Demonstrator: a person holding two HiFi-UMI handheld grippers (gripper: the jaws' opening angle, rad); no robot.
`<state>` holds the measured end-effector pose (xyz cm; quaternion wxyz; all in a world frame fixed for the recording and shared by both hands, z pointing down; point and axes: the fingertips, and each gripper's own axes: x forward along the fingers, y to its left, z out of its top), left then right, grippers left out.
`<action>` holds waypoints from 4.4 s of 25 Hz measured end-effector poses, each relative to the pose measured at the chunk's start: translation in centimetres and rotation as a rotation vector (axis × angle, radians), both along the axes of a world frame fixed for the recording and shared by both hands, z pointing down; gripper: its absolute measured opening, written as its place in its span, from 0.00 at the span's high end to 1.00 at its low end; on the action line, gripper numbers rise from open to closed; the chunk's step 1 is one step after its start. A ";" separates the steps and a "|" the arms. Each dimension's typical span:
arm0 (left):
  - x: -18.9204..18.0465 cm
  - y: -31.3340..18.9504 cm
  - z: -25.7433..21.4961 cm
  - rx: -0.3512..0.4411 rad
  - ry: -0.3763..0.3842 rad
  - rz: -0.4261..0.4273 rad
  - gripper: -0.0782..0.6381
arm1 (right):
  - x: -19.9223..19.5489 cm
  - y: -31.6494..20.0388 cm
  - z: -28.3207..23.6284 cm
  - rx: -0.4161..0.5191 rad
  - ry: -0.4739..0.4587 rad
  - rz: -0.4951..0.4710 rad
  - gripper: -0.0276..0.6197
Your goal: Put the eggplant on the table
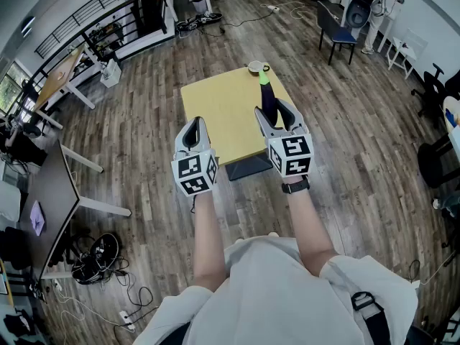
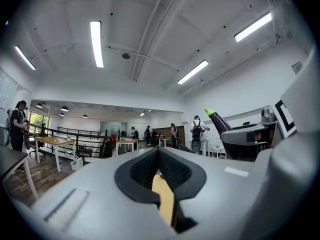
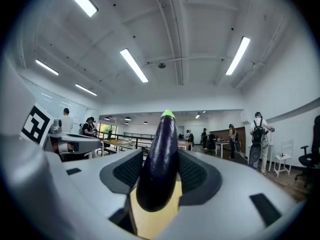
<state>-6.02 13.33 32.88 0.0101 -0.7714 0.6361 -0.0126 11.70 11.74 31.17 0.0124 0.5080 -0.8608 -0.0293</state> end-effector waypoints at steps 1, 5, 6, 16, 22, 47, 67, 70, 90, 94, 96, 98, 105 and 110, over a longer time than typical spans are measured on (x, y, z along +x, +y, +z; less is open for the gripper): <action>0.3 -0.1 0.1 0.000 0.003 -0.001 0.88 | 0.4 -0.1 0.2 -0.002 0.001 0.000 0.61; 1.5 -0.2 0.4 0.005 0.019 -0.005 0.88 | 2.2 -0.3 0.6 -0.011 -0.001 0.010 0.61; 1.8 -0.1 0.5 0.005 0.020 -0.007 0.88 | 2.8 -0.4 0.7 -0.015 -0.007 0.014 0.61; 2.7 1.7 1.8 -0.030 -0.035 -0.037 0.88 | 5.2 -0.6 1.9 -0.035 -0.097 -0.024 0.61; 1.8 0.8 3.4 -0.050 -0.027 -0.053 0.88 | 3.6 -1.6 3.9 -0.056 -0.117 -0.104 0.61; -8.0 -26.3 1.7 -0.008 0.051 0.035 0.88 | -10.7 -25.1 3.1 -0.074 -0.004 -0.123 0.61; -10.9 -34.9 8.2 -0.147 0.127 0.100 0.88 | -15.5 -33.5 7.9 -0.202 0.046 -0.088 0.61; -11.1 -36.0 8.8 -0.169 0.128 0.091 0.88 | -15.8 -34.9 8.7 -0.228 0.040 -0.099 0.61; -9.8 -41.7 15.6 -0.337 0.108 0.047 0.88 | -15.8 -42.4 16.5 -0.400 0.058 -0.148 0.61; -9.4 -43.0 17.2 -0.371 0.114 0.045 0.88 | -15.5 -43.8 18.6 -0.451 0.052 -0.149 0.61; -9.4 -43.7 17.9 -0.385 0.114 0.039 0.88 | -15.5 -44.5 19.6 -0.472 0.053 -0.146 0.61; -9.4 -44.3 18.8 -0.405 0.113 0.033 0.88 | -15.6 -45.2 20.7 -0.493 0.055 -0.145 0.61; -9.4 -45.8 21.0 -0.416 0.172 0.042 0.88 | -15.7 -46.3 24.8 -0.573 0.075 -0.144 0.61; -9.7 -46.7 23.2 -0.462 0.186 0.037 0.88 | -15.5 -47.1 28.3 -0.646 0.094 -0.136 0.61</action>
